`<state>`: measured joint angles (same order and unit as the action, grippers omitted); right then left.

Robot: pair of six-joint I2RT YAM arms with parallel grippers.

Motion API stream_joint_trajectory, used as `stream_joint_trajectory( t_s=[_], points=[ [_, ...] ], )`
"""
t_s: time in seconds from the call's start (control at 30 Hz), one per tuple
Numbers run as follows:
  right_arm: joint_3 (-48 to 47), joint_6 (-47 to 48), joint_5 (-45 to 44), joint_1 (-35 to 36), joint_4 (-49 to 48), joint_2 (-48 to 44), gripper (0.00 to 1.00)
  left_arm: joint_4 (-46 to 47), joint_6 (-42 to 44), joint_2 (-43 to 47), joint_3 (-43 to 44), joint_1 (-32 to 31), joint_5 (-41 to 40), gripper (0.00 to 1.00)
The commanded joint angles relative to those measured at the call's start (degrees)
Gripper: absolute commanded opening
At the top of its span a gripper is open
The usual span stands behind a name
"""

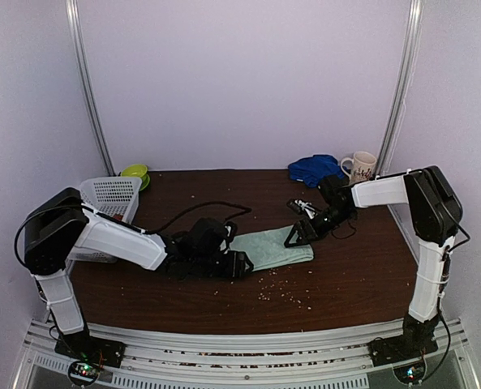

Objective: Roll the towels
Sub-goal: Smooth out the towel at the center of the board.

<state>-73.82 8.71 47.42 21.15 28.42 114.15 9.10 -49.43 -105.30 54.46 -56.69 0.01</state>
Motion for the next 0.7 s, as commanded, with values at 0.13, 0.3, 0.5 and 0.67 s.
stream_joint_trajectory(
  t_s=[0.13,0.3,0.5,0.67],
  points=[
    [0.35,-0.09,-0.57,0.12,-0.69,0.91,0.86,3.43,-0.73,-3.29,-0.20,-0.09,-0.89,0.66],
    [0.34,-0.12,-0.55,0.12,-0.65,1.25,0.87,4.02,-1.26,-3.38,-0.86,0.00,-2.12,0.64],
    [0.26,-0.04,-0.49,0.12,-0.61,1.35,0.87,4.13,-1.89,-4.57,-0.61,0.26,-2.30,0.57],
    [0.25,0.04,-0.50,0.12,-0.51,1.37,0.86,3.62,-3.57,-4.91,-0.58,0.34,-3.83,0.52]
  ],
)
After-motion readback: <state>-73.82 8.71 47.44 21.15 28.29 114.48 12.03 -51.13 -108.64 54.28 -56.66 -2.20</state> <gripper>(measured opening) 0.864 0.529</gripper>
